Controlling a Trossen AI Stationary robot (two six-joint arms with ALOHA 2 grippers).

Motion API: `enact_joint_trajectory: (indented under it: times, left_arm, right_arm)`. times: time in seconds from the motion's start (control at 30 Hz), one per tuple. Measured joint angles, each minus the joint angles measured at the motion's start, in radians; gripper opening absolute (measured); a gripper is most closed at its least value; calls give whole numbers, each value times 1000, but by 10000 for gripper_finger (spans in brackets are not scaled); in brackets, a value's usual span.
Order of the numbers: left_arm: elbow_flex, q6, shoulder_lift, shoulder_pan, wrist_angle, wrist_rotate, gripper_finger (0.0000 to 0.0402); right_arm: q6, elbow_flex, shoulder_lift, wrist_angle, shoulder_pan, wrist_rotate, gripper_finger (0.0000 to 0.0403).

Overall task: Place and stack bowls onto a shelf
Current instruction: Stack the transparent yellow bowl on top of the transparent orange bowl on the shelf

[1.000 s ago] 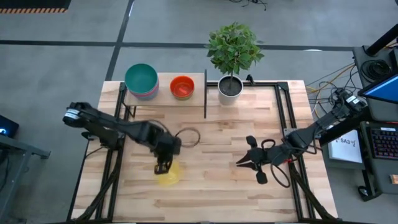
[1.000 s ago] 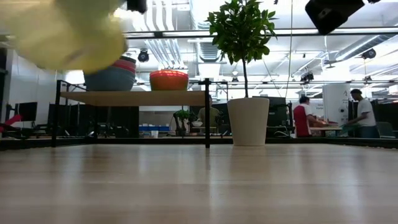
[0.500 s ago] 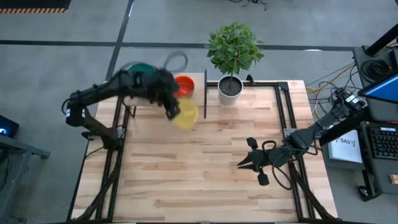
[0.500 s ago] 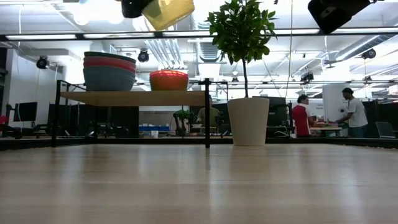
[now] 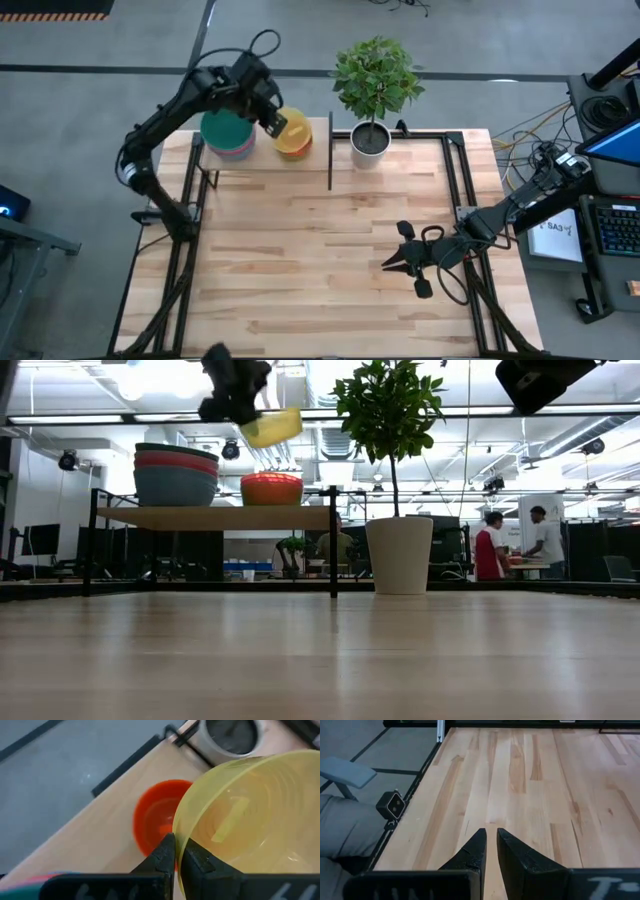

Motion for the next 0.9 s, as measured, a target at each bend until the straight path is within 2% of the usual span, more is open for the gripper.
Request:
enact_joint_trajectory:
  times: [0.17,0.47,0.7,0.9]
  left_arm:
    - [133,74,134,42,-106,9,0]
    - [402,139,341,49,-293,-17,0]
    - [313,148,343,55,-298,-47,0]
    - [293,148,343,55,-290,-55,0]
  right_arm:
    - [2,0,0,-1,0,0,34]
    - [3,0,0,-9,0,0,34]
    - [1,0,0,-15,0,0,34]
    - [0,0,0,-18,0,0,34]
